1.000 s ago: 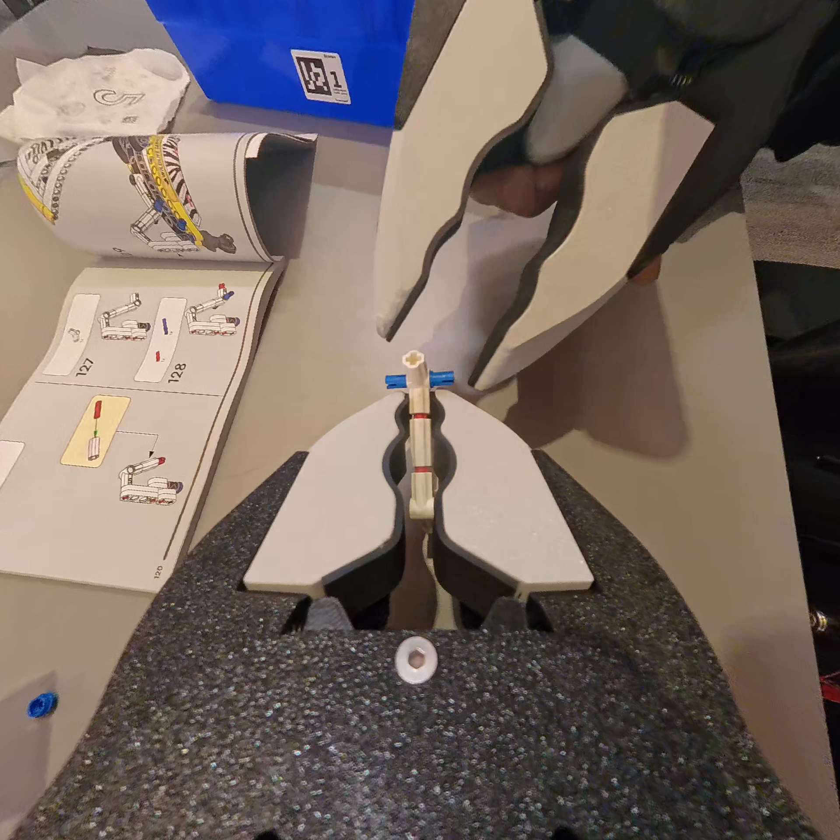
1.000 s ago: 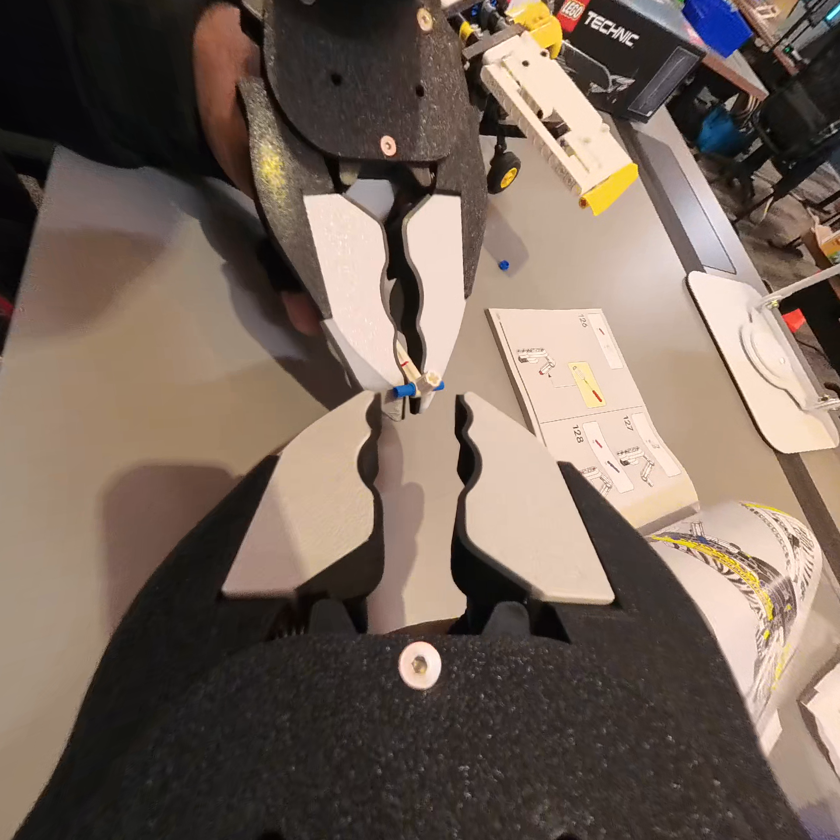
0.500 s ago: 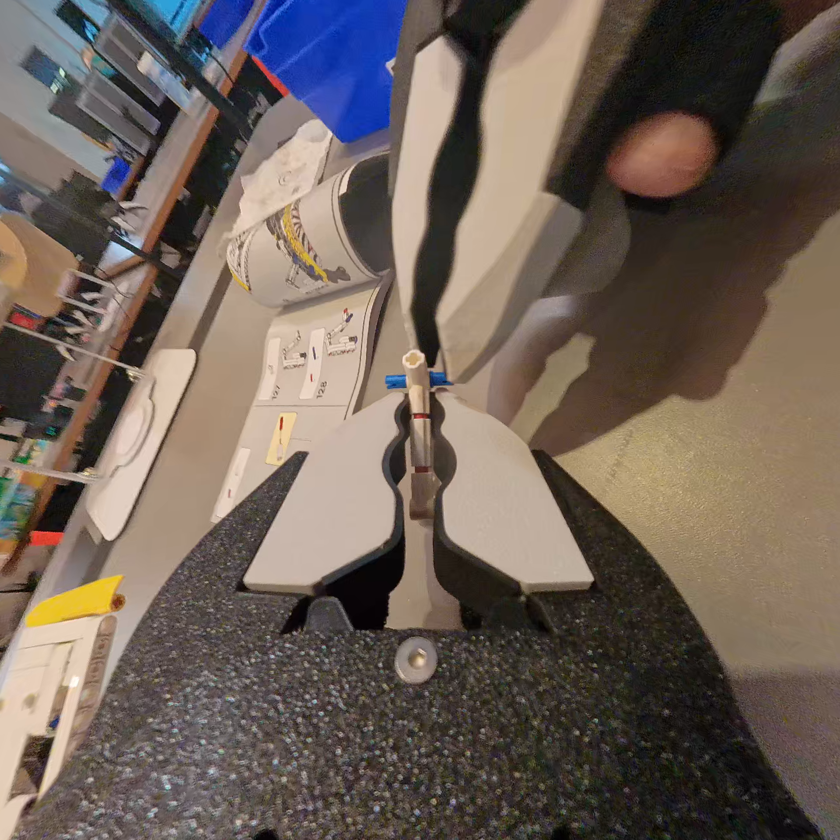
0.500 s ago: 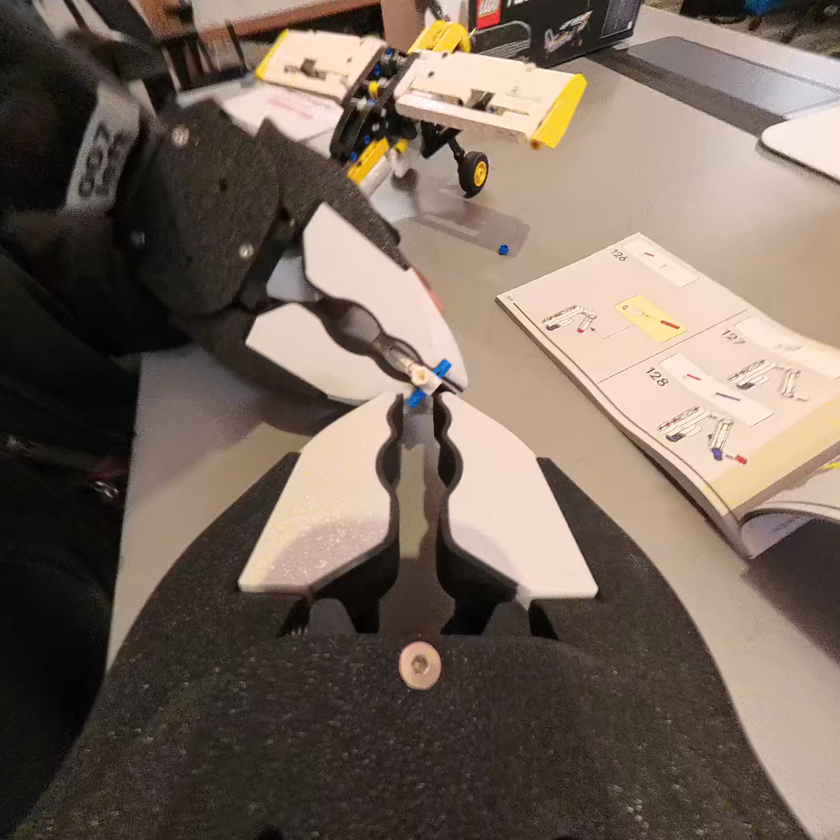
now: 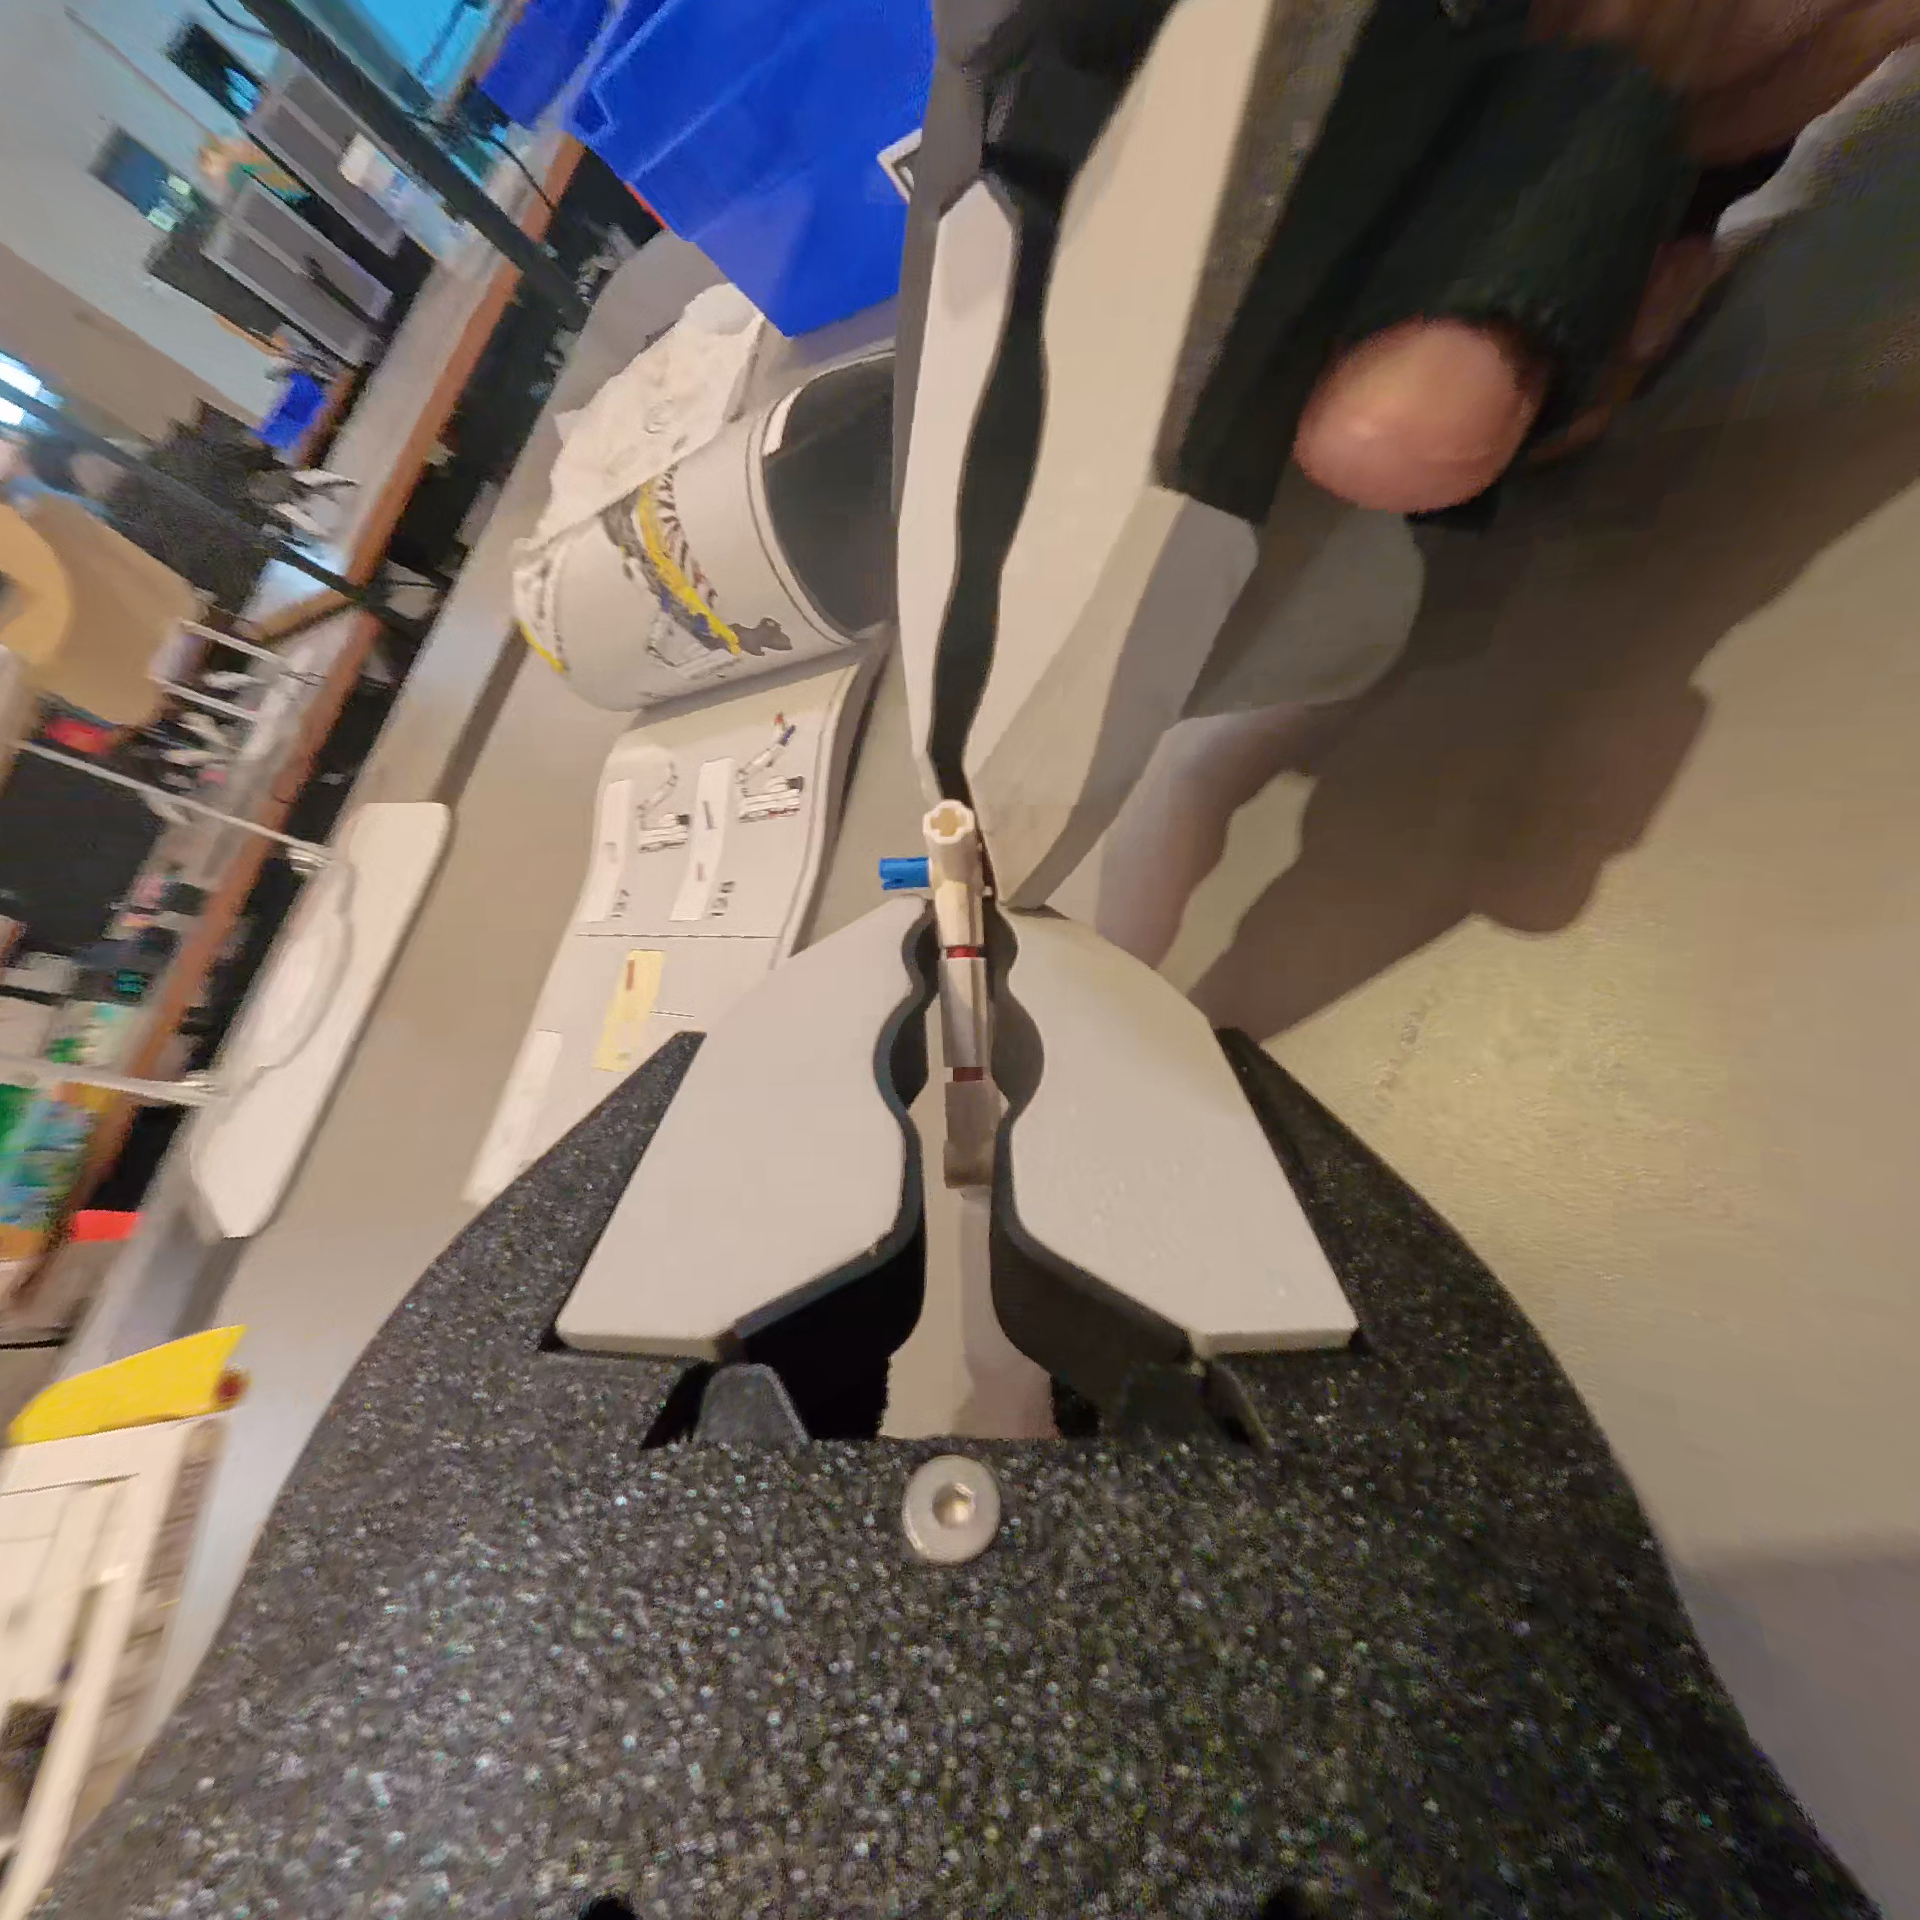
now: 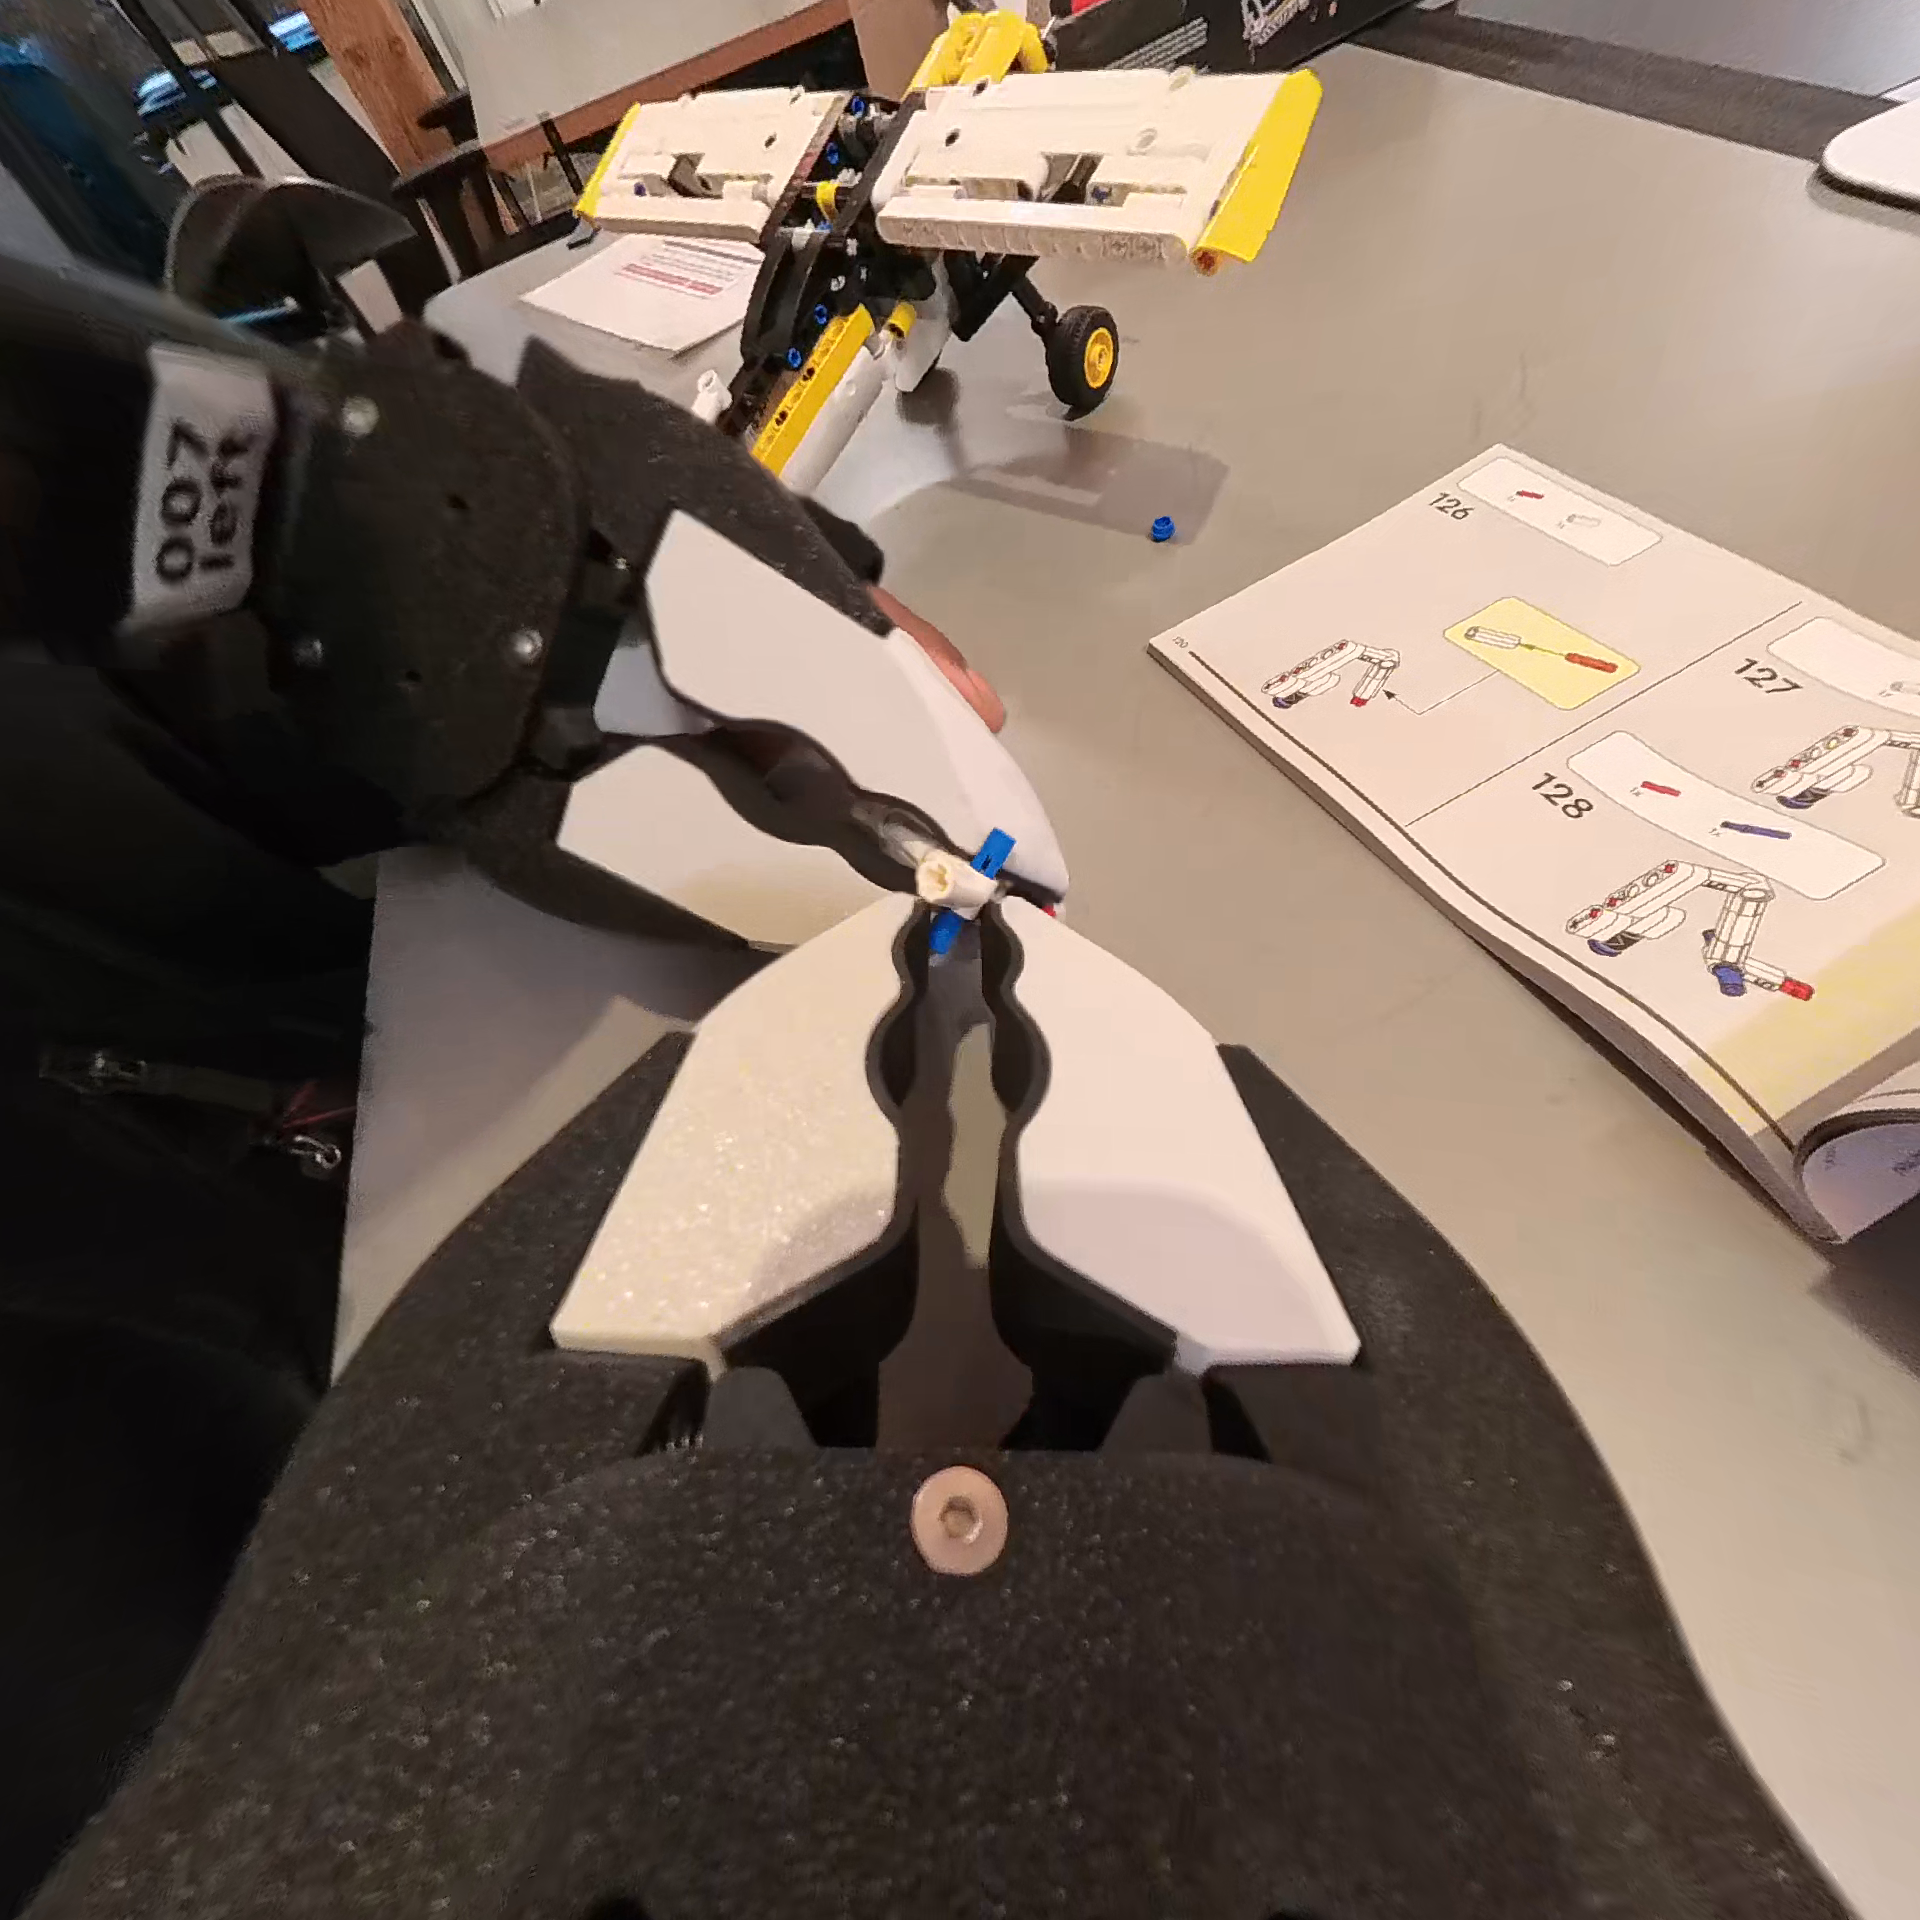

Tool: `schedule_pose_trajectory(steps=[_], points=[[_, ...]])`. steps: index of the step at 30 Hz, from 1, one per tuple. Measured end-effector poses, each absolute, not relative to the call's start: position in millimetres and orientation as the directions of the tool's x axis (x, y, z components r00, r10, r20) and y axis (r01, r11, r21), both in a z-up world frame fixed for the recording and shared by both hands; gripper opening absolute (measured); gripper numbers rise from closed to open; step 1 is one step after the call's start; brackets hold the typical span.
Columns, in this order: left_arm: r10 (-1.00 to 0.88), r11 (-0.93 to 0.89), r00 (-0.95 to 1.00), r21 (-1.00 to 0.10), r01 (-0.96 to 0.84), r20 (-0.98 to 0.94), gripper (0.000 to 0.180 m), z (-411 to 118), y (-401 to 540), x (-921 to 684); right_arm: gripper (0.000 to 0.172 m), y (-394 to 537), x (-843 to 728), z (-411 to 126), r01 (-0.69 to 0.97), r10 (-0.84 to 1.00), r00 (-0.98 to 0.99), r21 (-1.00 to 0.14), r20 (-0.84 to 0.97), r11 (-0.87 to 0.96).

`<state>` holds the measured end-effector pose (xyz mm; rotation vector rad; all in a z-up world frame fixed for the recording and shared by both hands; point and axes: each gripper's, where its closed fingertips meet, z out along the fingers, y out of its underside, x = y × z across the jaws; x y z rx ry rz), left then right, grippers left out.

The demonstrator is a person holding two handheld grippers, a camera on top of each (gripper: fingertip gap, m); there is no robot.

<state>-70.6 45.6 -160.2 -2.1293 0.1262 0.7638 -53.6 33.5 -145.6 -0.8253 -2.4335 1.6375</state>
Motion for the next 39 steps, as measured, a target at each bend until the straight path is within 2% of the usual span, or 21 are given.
schedule_pose_trajectory(steps=[4,7,10,18,22,28,39], points=[[0.172,-0.575,0.892,-0.778,-0.254,-0.419,0.007,-156.5,46.5,-65.4,0.011,35.4,-52.6,-139.0,0.256,0.447,-0.889,-0.916,-0.099,0.308],[0.130,-0.574,0.918,-0.783,-0.239,-0.375,0.007,-158.5,46.2,-60.4,0.019,36.9,-51.0,-138.2,0.097,0.399,-0.914,-0.915,0.074,0.392],[0.074,-0.576,0.933,-0.779,-0.249,-0.353,0.007,-160.4,46.5,-52.8,0.026,35.7,-47.3,-140.6,0.007,0.328,-0.932,-0.895,0.156,0.446],[-0.059,-0.578,0.961,-0.775,-0.253,-0.270,0.007,-165.3,44.1,-35.2,0.027,30.5,-33.0,-139.6,-0.018,0.149,-0.985,-0.919,0.083,0.394],[-0.075,-0.589,0.965,-0.770,-0.246,-0.251,0.007,-168.7,42.1,-33.9,0.027,30.3,-35.8,-136.6,0.021,0.147,-0.989,-0.933,0.034,0.358],[-0.095,-0.582,0.966,-0.774,-0.250,-0.240,0.007,-167.8,41.8,-32.7,0.020,26.7,-33.8,-142.8,-0.011,0.099,-0.994,-0.916,0.056,0.401],[-0.056,-0.593,0.979,-0.782,-0.190,-0.196,0.007,-173.1,39.5,-42.9,0.016,23.7,-44.7,-149.7,0.038,0.089,-0.996,-0.897,0.001,0.439]])
